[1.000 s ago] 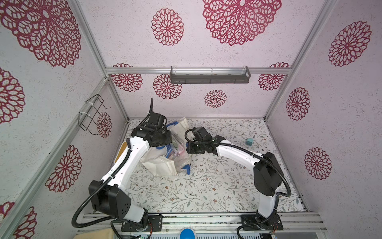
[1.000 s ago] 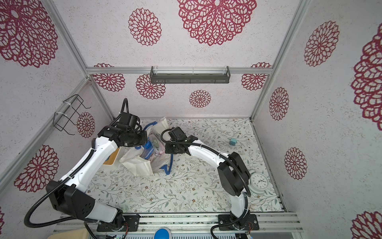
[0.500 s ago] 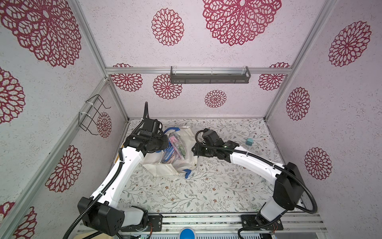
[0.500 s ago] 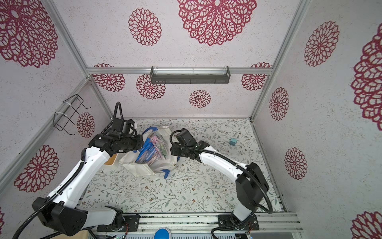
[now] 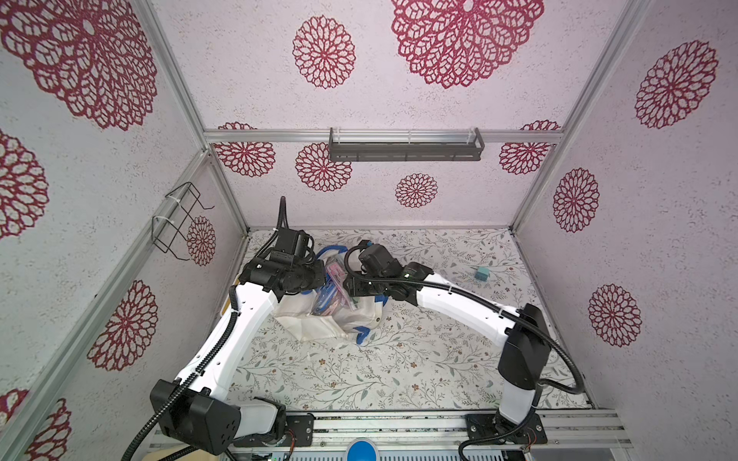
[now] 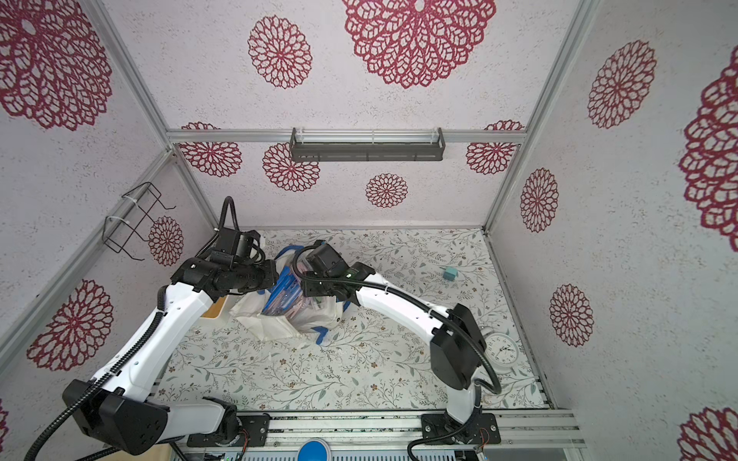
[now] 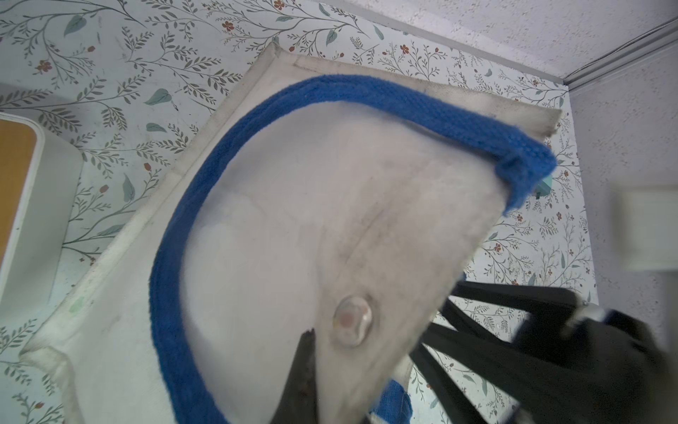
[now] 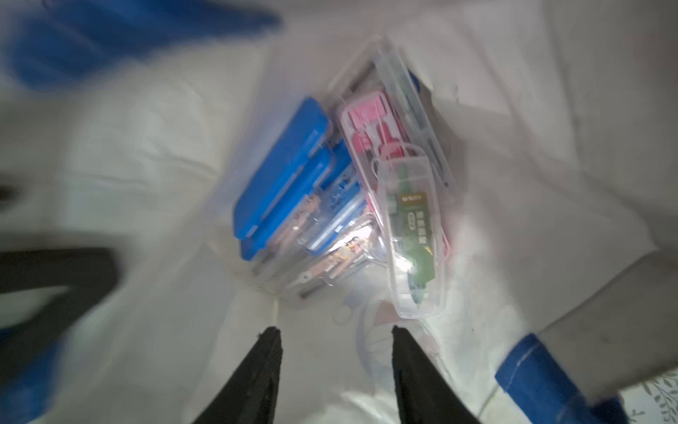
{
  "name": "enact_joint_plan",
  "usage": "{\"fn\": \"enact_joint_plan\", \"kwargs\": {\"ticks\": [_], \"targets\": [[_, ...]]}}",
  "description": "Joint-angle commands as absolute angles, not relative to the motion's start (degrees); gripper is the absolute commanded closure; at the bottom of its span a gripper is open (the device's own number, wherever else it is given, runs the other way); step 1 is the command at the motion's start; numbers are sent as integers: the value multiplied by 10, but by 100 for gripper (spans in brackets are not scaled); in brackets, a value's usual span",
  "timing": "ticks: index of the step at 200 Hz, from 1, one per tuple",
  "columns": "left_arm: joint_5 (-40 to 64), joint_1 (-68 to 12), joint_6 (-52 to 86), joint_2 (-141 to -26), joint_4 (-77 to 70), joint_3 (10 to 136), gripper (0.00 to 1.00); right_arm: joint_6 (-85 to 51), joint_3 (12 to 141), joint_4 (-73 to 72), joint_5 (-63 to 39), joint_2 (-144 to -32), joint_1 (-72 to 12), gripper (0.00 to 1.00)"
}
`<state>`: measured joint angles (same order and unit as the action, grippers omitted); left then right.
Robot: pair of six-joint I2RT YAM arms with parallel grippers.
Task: Take out the compass set from the canvas bag
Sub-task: Pick up the compass set from the canvas bag.
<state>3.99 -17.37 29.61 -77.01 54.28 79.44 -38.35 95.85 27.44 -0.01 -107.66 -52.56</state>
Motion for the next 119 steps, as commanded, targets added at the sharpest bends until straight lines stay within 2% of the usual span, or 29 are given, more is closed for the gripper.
{"fn": "enact_joint_plan", "kwargs": {"ticks": [1, 32, 119], "targets": [[36, -176, 303, -772, 544, 809, 100, -359, 966, 303, 22, -1083, -521, 43], [35, -176, 307, -773, 543, 811, 100, -335, 969, 292, 29, -1116, -518, 36], [35, -176, 312, -773, 548, 812, 100, -325, 1034, 308, 27, -1215, -500, 33]]}}
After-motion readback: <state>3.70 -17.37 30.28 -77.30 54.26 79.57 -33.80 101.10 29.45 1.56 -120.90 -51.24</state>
